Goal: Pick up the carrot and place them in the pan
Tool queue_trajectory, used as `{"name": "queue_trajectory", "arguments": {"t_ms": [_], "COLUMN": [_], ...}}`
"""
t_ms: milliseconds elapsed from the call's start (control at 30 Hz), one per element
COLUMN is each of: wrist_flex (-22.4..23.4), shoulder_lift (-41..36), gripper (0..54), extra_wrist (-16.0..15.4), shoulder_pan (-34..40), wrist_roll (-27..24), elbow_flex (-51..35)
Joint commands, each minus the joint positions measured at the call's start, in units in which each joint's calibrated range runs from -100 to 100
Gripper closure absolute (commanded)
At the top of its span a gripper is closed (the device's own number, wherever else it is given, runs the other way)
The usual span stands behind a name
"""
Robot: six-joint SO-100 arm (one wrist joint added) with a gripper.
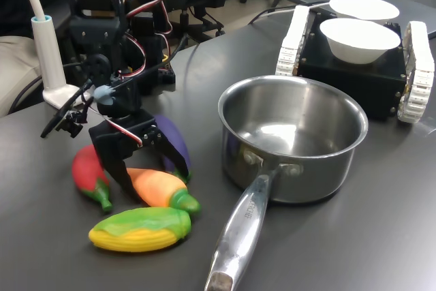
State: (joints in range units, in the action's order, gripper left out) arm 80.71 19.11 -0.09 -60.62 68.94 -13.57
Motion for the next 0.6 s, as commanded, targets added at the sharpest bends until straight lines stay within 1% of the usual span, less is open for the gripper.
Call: {"name": "queue_trajectory", "arguments": {"t_ms": [0, 100, 167, 367, 567], "wrist_flex": [-2.8, -3.1, -3.3, -3.5, -3.5], "shoulder_lift": [-0.4, -0.4, -0.6, -1.5, -2.3], "gripper": [28.3, 31.8, 33.2, 41.5, 43.9], "extra_wrist": [1.3, 1.3, 1.3, 1.3, 1.3], "shoulder_pan": [-2.0, -2.6, -2.9, -3.6, -3.8], "wrist_roll": [-0.1, -0.1, -0.1, -0.2, -0.3], "elbow_flex": [-0.1, 0.2, 0.4, 1.4, 2.2]}}
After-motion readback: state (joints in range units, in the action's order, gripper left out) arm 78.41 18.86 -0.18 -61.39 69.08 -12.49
